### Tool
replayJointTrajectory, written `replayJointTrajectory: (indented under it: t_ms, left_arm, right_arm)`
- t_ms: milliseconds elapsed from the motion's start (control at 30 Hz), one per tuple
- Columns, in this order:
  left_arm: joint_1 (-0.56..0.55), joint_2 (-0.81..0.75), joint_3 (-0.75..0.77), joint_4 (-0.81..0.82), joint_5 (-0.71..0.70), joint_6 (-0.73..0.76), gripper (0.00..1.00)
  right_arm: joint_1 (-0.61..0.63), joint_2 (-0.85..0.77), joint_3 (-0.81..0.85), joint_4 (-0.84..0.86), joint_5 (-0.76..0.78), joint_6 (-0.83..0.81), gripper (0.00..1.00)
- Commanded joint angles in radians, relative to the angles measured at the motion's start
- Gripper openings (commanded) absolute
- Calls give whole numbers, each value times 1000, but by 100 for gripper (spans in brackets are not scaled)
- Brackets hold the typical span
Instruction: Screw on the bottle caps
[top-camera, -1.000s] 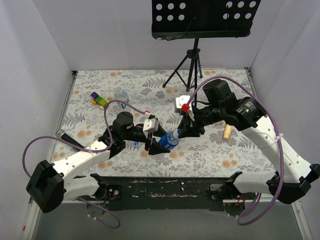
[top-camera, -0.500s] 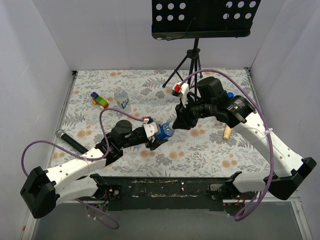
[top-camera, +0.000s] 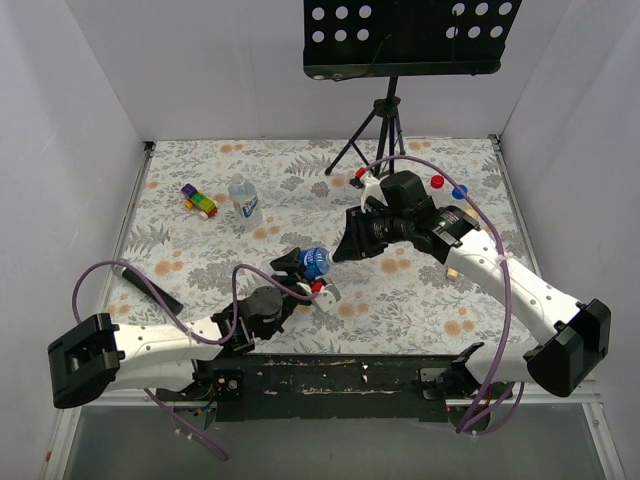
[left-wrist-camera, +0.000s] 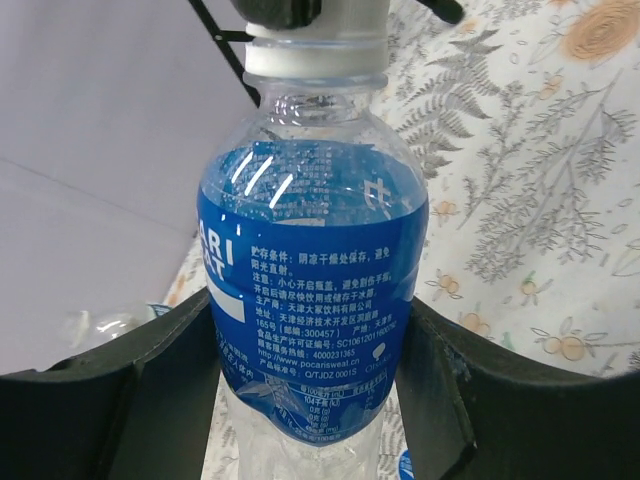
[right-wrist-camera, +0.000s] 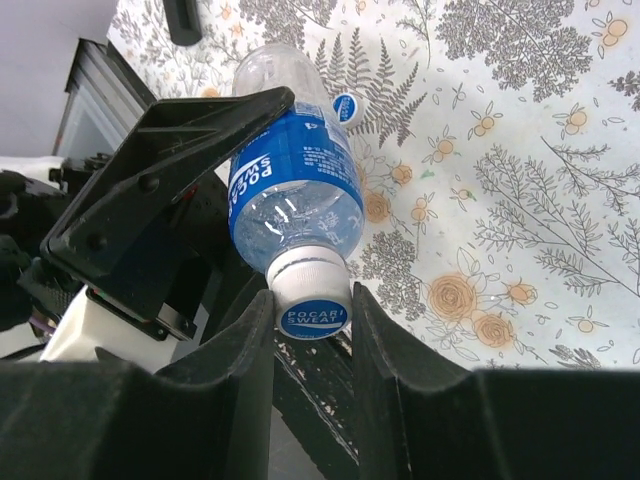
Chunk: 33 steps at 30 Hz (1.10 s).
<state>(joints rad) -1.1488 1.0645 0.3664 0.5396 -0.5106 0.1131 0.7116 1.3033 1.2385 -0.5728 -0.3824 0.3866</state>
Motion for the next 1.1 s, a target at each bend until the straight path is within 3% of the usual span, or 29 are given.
replayJointTrajectory:
  t_ms: [0,67,100,167,267,367,433,733,867,1067]
  left_arm:
    - [-26,-24,49,189,-92,85,36]
    - [-11,-37,75,81,-42,18,36]
    - [9,-49,91,16,27,-34,37]
    - [69,-75,150,-160,227,-149,39]
    - [185,-90,213,-285,548,-291,42]
    - [279,-75,265,-354,775,-384,43]
    - [316,-57,290,-377,889,-423,43]
    - [394,9,344,-365,1308,-573,43]
    - [414,29,347,-334,1397,-621,43]
    - [426,57,355,-305,1485,-665,42]
  right_arm:
    - [-12,-13,7,80,65,81,1]
    - [-14,-27,53,51,79,28,2]
    - [-14,-36,80,36,82,-9,7]
    - [-14,-62,127,13,94,-75,23]
    - [-14,-107,167,-9,93,-222,54]
    - [-14,-157,190,-36,59,-363,71]
    - [-14,-202,194,-48,4,-458,76]
    - [-14,-268,229,-208,-268,-833,78]
    - [-14,-236,277,-321,-355,-933,76]
    - [-14,-202,300,-384,-368,-989,72]
